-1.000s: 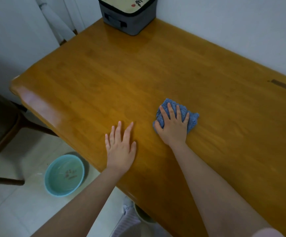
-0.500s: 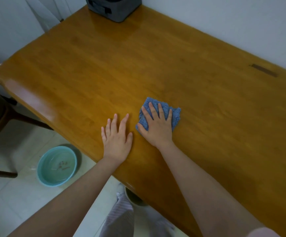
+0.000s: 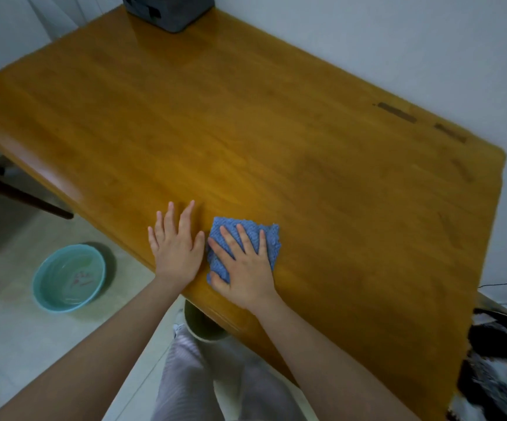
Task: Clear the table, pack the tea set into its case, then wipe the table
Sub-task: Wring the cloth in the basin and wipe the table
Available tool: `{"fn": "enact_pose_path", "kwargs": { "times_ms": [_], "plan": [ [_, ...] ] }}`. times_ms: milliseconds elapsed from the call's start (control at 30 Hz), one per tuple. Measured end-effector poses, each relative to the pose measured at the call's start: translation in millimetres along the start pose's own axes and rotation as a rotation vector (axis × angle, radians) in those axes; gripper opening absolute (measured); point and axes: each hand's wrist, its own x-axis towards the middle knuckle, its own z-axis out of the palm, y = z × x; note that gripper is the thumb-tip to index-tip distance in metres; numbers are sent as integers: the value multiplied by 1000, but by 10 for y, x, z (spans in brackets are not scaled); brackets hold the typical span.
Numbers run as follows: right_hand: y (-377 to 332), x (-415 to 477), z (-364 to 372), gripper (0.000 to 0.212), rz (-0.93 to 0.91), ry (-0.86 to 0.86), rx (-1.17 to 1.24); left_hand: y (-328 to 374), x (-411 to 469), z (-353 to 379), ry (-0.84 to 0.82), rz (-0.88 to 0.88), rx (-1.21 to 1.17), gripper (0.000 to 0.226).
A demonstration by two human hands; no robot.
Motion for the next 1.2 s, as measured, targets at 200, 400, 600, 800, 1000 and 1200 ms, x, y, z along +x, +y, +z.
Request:
{"fn": "enact_pose_path", "kwargs": {
  "times_ms": [200,400,600,800,1000,1200],
  "plan": [
    [132,-498,-72,64,-30,-19,-4,258,-282,37,29,1,8,59],
    [230,-825,-85,64,-2,-14,-4,437,-573,179,-11,51,15,61],
    [198,-899,-70,63,51,13,-15,308,-797,231,-54,66,28,60],
    [208,-1049,-78,64,52,-10,-38,171,-970,189,-50,43,17,62],
    [333,-1244,-113,64,-32,-16,-42,312,-1089,253,-10,-14,-14,65],
    [604,-1416,-159,64,-249,-49,-10,613,-1362,464,98,-134,-79,64]
  ]
}}
